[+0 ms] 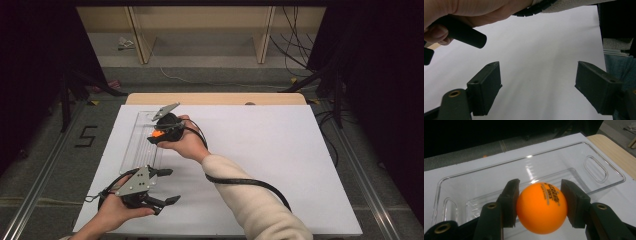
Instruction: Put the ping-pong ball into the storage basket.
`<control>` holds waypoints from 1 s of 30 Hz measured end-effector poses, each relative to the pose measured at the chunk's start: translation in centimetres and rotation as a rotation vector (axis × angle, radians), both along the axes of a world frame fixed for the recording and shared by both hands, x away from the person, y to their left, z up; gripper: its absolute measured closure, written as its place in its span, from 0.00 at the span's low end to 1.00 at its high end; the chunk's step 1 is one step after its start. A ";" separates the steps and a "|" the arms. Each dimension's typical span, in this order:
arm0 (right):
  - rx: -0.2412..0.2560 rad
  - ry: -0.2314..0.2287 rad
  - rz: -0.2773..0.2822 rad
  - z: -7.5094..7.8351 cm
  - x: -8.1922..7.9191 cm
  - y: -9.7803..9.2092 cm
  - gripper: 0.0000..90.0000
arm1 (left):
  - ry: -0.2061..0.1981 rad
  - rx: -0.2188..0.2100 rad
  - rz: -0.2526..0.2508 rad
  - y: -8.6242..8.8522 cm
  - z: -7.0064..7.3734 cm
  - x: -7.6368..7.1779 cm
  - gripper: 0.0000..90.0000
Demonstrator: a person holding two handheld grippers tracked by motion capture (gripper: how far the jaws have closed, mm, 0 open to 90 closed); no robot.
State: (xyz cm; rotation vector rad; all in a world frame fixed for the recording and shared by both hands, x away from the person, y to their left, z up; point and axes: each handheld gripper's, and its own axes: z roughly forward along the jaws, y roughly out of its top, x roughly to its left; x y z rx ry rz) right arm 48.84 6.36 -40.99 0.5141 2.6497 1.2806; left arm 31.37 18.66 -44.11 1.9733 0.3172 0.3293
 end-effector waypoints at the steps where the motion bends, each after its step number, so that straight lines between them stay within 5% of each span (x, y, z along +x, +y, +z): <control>1: -0.001 0.000 0.000 0.0 0.0 0.1 0.57 | 0.000 0.000 0.000 0.0 0.0 0.0 0.22; 30: -0.022 0.010 0.011 -0.2 1.2 2.4 0.57 | -0.003 0.004 -0.003 0.0 0.0 0.0 0.22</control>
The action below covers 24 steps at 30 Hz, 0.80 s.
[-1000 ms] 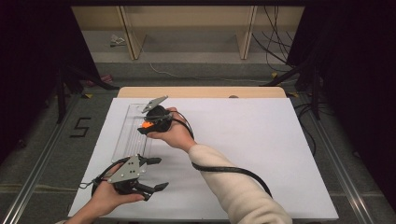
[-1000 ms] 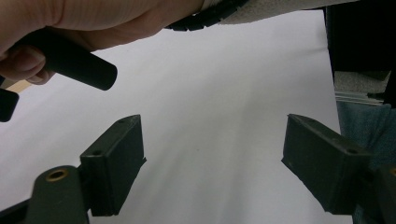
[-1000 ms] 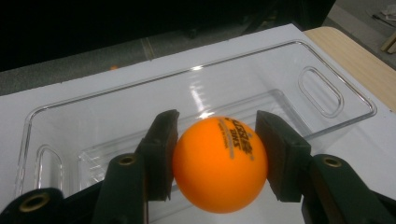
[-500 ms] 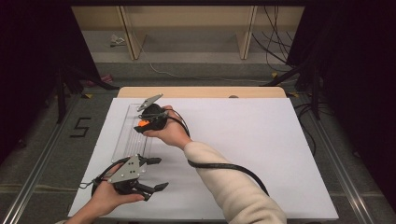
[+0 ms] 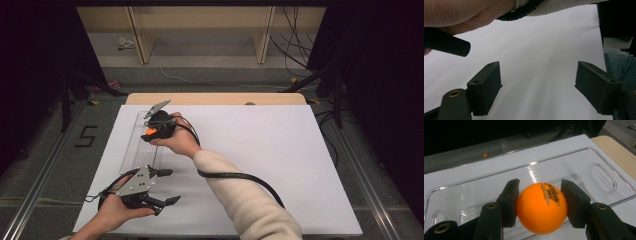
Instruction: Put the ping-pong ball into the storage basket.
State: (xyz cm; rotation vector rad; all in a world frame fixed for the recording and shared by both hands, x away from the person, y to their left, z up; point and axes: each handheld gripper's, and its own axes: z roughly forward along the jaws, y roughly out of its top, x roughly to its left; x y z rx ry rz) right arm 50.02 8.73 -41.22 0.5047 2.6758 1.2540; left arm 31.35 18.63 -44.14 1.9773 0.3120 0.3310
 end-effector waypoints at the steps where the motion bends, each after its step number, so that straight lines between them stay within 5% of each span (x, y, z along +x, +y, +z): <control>1: 0.001 0.003 -0.002 0.0 0.0 0.1 0.57 | 0.000 0.000 0.000 0.0 0.0 0.0 0.22; 24: -0.025 0.016 0.009 -0.7 0.5 1.2 0.57 | -0.001 0.005 -0.004 0.0 0.0 0.0 0.22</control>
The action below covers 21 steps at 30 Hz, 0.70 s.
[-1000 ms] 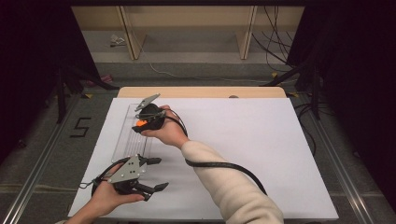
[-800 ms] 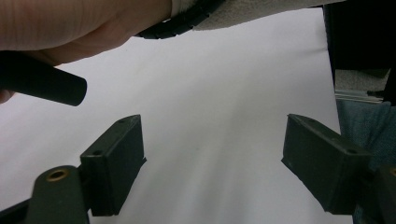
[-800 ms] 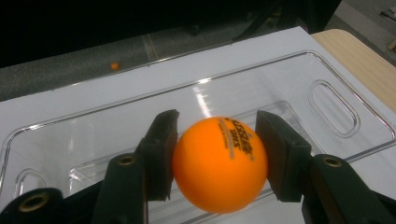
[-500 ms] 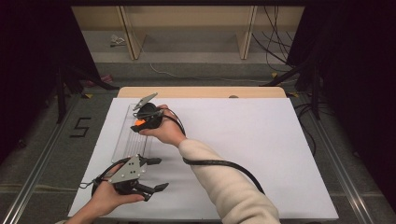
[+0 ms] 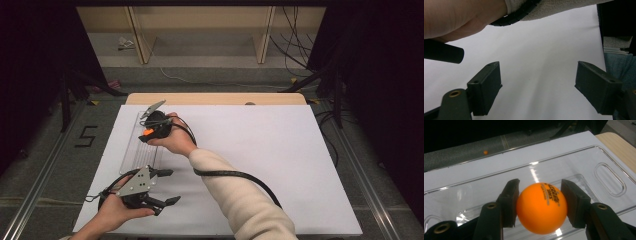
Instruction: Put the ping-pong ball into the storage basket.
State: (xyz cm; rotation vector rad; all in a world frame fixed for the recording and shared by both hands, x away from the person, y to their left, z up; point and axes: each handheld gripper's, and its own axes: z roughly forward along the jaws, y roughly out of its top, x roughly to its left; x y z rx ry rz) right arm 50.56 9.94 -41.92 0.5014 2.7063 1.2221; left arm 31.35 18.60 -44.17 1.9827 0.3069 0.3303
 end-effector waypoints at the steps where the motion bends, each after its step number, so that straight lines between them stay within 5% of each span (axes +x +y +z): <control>1: 0.001 -0.001 0.000 0.0 0.0 0.0 0.57 | 0.001 -0.001 0.001 0.0 0.0 0.0 0.22; 21: -0.019 0.014 0.006 -0.8 0.0 0.4 0.56 | 0.001 0.001 0.000 0.0 0.0 0.0 0.22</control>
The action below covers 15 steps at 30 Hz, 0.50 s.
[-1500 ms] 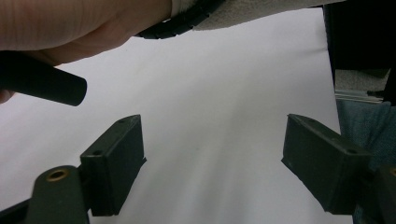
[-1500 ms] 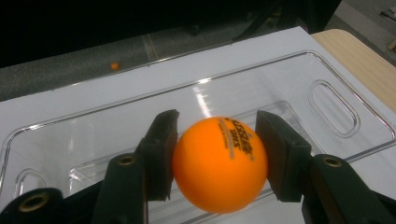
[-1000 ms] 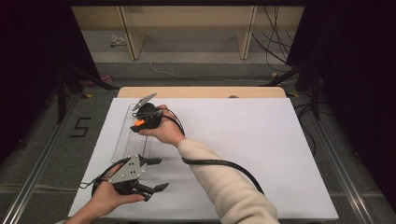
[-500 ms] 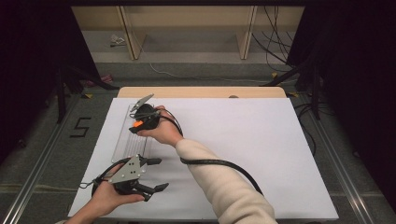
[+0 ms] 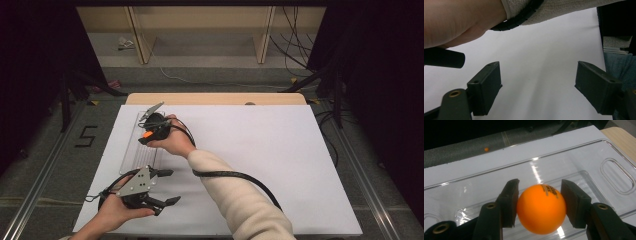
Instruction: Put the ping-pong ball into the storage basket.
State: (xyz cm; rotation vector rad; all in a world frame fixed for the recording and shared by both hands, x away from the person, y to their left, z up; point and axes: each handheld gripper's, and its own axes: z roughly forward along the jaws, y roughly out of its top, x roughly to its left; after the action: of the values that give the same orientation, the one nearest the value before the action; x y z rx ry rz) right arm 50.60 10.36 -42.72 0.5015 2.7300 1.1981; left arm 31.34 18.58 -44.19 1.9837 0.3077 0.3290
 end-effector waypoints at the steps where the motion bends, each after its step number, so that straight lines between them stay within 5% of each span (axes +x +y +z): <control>1: 0.001 -0.001 0.000 0.0 0.0 0.0 0.56 | -0.001 0.001 -0.002 0.0 0.0 0.0 0.23; 15: 0.001 -0.007 -0.003 0.1 0.0 0.0 0.51 | -0.002 0.000 -0.001 0.0 0.0 0.0 0.22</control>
State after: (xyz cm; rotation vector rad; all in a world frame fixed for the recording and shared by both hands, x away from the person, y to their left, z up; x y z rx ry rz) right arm 50.64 10.39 -42.63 0.5007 2.7222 1.1984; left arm 31.35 18.59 -44.17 1.9832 0.3054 0.3295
